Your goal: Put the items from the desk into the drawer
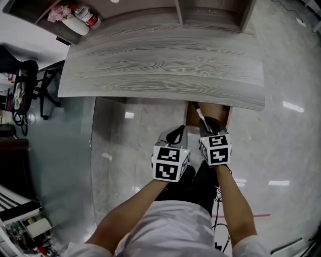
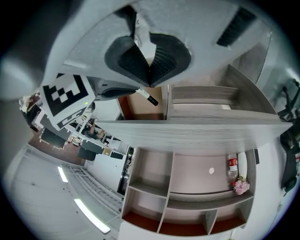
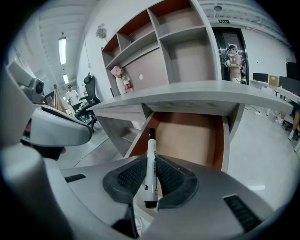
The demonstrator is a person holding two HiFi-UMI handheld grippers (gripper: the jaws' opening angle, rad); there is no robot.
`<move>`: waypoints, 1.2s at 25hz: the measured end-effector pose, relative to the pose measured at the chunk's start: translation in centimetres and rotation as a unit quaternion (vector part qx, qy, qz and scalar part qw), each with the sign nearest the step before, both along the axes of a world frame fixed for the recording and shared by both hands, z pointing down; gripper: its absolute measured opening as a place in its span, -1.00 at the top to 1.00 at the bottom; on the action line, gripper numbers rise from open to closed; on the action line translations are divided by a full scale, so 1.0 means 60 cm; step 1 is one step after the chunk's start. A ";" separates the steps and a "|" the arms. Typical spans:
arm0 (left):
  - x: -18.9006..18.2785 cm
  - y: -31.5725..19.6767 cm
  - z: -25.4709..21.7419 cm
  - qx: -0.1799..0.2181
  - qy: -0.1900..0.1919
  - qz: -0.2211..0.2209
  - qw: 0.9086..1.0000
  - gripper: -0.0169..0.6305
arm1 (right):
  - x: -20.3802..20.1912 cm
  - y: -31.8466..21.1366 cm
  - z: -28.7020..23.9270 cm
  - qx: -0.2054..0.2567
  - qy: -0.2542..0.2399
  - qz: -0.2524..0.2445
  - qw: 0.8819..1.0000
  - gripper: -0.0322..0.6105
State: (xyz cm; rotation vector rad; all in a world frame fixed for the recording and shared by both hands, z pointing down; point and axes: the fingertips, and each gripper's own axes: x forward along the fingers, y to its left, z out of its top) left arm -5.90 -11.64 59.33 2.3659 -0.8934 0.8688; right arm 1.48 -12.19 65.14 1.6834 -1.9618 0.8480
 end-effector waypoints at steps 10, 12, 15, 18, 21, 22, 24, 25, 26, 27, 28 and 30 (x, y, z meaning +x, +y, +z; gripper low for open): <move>-0.004 -0.010 0.015 -0.006 -0.001 0.009 1.000 0.94 | -0.007 -0.032 0.030 -0.002 0.006 0.003 1.000 0.74; -0.004 -0.014 0.017 -0.007 0.000 0.011 1.000 0.94 | -0.009 -0.036 0.034 -0.006 0.006 0.003 1.000 0.74; -0.005 -0.014 0.021 -0.010 -0.002 0.014 1.000 0.94 | -0.011 -0.039 0.040 -0.015 0.004 0.001 1.000 0.74; -0.005 -0.017 0.020 -0.012 0.002 0.014 1.000 0.94 | -0.012 -0.040 0.044 -0.026 0.009 -0.001 1.000 0.73; -0.010 -0.021 0.017 -0.011 0.002 0.012 1.000 0.94 | -0.014 -0.039 0.051 -0.040 0.022 -0.005 0.999 0.72; -0.012 -0.022 0.016 -0.011 0.002 0.011 1.000 0.94 | -0.013 -0.038 0.053 -0.045 0.026 -0.006 0.999 0.72; -0.017 -0.025 0.013 -0.011 0.003 0.007 1.000 0.94 | -0.013 -0.039 0.054 -0.049 0.028 -0.009 0.998 0.72; -0.019 -0.027 0.011 -0.011 0.003 0.005 1.000 0.94 | -0.015 -0.039 0.053 -0.049 0.027 -0.012 0.998 0.71; -0.020 -0.027 0.010 -0.011 0.004 0.004 1.000 0.94 | -0.016 -0.039 0.051 -0.050 0.027 -0.015 0.998 0.71; -0.021 -0.026 0.008 -0.012 0.004 0.003 1.000 0.94 | -0.016 -0.037 0.050 -0.052 0.026 -0.016 0.998 0.71; -0.020 -0.025 0.007 -0.012 0.006 0.001 1.000 0.94 | -0.016 -0.033 0.049 -0.055 0.025 -0.017 0.998 0.71; -0.019 -0.020 0.004 -0.014 0.009 -0.001 1.000 0.94 | -0.016 -0.025 0.044 -0.058 0.022 -0.017 0.998 0.71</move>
